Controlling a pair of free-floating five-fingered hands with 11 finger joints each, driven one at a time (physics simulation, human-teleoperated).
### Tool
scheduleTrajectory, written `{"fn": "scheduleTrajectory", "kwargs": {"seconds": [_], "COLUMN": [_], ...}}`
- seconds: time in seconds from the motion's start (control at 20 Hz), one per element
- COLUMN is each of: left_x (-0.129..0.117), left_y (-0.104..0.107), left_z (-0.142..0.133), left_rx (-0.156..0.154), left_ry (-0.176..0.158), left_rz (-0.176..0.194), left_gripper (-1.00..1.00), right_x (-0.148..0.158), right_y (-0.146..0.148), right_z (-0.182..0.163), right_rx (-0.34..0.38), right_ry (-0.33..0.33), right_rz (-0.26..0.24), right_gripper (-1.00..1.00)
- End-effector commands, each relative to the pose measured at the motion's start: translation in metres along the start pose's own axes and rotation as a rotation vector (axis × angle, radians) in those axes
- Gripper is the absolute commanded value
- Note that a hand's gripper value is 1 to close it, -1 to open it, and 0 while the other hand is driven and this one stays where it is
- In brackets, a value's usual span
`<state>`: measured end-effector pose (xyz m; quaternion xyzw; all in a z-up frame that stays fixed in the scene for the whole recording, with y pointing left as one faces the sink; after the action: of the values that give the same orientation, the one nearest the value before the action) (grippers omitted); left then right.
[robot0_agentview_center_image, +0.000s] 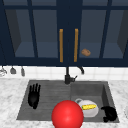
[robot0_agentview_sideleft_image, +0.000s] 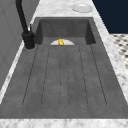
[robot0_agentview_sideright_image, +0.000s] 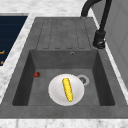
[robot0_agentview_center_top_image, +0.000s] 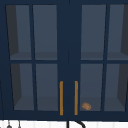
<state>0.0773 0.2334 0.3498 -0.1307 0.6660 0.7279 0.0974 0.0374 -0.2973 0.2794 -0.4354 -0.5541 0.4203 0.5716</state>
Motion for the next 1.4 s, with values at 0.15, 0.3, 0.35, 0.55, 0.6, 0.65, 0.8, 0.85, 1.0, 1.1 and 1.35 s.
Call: {"fn": "scheduleTrajectory", "kwargs": {"seconds": [0.15,0.3,0.35,0.55,0.6,0.65,0.8,0.85,1.0,1.1,1.35], "left_x": [-0.002,-0.003,-0.003,-0.006,-0.006,-0.005,-0.008,-0.010,-0.014,-0.016,-0.020], "left_y": [0.011,0.018,0.021,0.030,0.034,0.041,0.039,0.039,0.051,0.058,0.069], "left_z": [0.002,0.002,0.002,0.003,0.003,-0.002,-0.001,-0.002,-0.001,-0.003,0.000], "left_rx": [-0.074,-0.078,-0.081,-0.087,-0.090,-0.089,-0.026,-0.016,-0.016,-0.082,-0.095], "left_ry": [-0.120,-0.131,-0.134,-0.143,-0.136,-0.118,-0.049,-0.048,-0.084,-0.139,-0.154], "left_rz": [-0.054,-0.039,-0.037,-0.032,-0.028,-0.026,-0.006,-0.021,-0.054,-0.069,-0.094], "left_gripper": [-1.00,-1.00,-1.00,-1.00,-1.00,-1.00,-1.00,-1.00,-1.00,-1.00,-1.00], "right_x": [0.000,0.000,0.000,0.000,0.000,0.000,0.000,0.000,0.000,0.000,0.000], "right_y": [0.000,0.000,0.000,0.000,0.000,0.000,0.000,0.000,0.000,0.000,0.000], "right_z": [0.000,0.000,0.000,0.000,0.000,0.000,0.000,0.000,0.000,0.000,0.000], "right_rx": [0.000,0.000,0.000,0.000,0.000,0.000,0.000,0.000,0.000,0.000,0.000], "right_ry": [0.000,0.000,0.000,0.000,0.000,0.000,0.000,0.000,0.000,0.000,0.000], "right_rz": [0.000,0.000,0.000,0.000,0.000,0.000,0.000,0.000,0.000,0.000,0.000], "right_gripper": [0.00,0.00,0.00,0.00,0.00,0.00,0.00,0.00,0.00,0.00,0.00]}}
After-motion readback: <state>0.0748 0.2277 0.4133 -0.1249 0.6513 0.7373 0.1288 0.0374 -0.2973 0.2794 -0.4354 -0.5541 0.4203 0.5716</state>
